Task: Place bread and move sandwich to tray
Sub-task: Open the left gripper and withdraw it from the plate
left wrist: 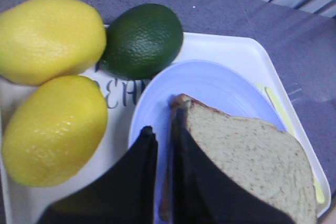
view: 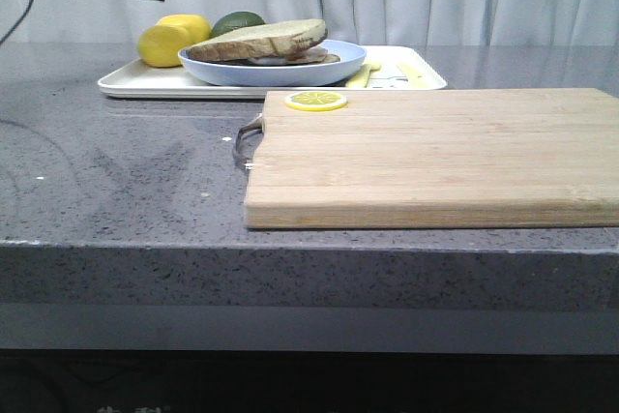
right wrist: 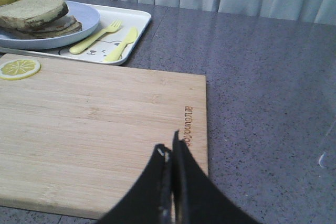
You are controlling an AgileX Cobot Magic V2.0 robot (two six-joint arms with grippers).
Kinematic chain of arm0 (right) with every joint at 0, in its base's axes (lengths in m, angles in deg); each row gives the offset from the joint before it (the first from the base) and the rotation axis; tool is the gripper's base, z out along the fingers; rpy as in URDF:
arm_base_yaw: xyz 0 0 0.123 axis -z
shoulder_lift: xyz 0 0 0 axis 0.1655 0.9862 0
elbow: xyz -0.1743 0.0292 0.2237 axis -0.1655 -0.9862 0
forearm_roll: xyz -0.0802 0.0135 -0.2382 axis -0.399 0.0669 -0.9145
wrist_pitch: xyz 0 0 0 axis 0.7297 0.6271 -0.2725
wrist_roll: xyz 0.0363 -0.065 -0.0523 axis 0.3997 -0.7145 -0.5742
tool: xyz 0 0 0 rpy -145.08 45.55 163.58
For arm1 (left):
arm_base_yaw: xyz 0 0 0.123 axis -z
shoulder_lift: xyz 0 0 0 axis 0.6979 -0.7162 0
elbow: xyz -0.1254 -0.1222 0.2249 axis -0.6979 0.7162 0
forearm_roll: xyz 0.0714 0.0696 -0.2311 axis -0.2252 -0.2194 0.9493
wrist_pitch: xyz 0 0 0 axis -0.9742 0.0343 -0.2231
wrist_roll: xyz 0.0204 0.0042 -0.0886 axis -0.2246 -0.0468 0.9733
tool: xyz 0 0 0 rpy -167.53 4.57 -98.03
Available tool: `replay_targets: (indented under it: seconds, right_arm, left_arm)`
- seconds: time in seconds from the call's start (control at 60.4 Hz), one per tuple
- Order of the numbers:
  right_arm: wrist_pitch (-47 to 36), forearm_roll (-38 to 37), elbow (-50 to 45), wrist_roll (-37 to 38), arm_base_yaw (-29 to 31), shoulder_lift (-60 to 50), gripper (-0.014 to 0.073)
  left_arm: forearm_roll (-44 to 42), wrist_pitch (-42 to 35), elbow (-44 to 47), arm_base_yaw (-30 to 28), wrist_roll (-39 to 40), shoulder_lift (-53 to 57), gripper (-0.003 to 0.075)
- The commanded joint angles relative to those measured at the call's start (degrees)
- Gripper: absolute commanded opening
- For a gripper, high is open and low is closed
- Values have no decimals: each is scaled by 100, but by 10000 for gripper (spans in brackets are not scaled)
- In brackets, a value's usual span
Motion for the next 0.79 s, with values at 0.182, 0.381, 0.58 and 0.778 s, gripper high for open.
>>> replay_targets:
  seconds: [0.182,0.381,0.58,0.778]
  right_arm:
    - [-487,33,144,-41,-19,45,-79]
    - [-476,33,144,-41,-19,45,-79]
    - [-306,37,144,-41,-19,45,-79]
    - [-313,37,144,-41,-19,45,-79]
  left_arm:
    - [263,583,-327,19,81,495,-19]
    - [-481,583,-327,78,354,870,-19]
    - [-2993,583,34,459,741,1635,-19]
    - [-3762,583,1806,574,754,2585,-19]
